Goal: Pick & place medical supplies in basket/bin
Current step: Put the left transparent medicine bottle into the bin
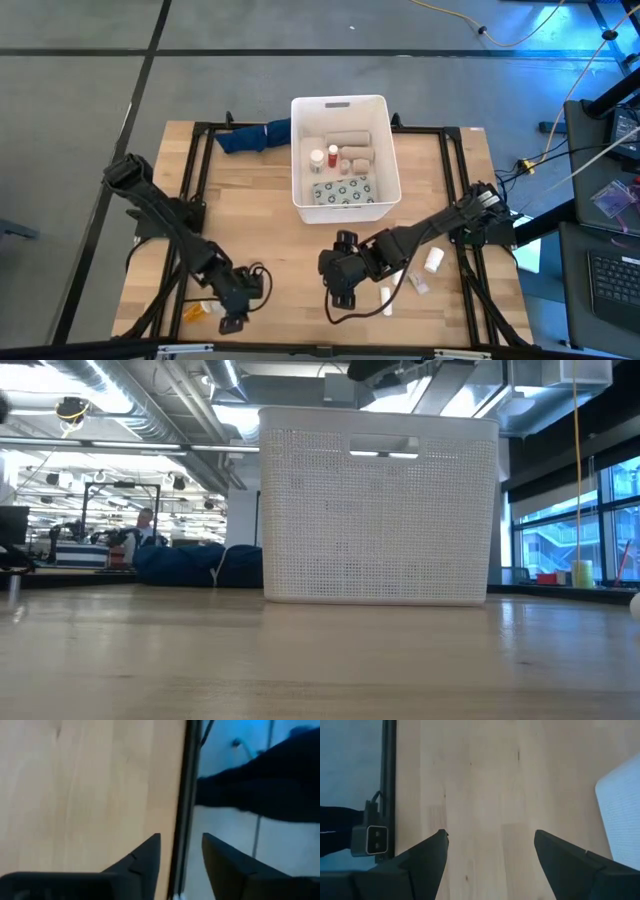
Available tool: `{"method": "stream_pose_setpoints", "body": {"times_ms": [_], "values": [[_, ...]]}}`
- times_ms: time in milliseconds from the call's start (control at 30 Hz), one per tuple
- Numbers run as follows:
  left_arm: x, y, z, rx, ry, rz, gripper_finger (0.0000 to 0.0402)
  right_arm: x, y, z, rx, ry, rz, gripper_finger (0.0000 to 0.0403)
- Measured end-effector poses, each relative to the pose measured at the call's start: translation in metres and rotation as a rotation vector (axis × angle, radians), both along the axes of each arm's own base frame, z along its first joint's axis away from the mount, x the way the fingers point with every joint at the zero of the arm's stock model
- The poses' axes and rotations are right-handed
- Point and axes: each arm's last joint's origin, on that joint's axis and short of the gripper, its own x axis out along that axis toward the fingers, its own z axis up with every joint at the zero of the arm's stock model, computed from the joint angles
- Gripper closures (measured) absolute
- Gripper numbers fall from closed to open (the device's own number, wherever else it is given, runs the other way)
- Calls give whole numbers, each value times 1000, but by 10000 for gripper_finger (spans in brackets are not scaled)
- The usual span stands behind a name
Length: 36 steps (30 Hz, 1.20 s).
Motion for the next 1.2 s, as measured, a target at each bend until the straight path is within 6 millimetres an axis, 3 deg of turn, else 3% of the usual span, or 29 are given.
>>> {"method": "stream_pose_setpoints", "body": {"times_ms": [233, 433, 933, 1200], "values": [[16, 1, 9, -42, -170, 62, 195, 3, -6, 0, -1, 3, -16, 107], [22, 5, 11, -12, -238, 14, 182, 5, -11, 0, -14, 2, -7, 107], [-12, -5, -3, 371, -315, -440, 189, 13, -32, 0, -25, 4, -44, 107], [-39, -17, 9, 527, -270, -621, 194, 16, -40, 0, -25, 4, -66, 107]]}}
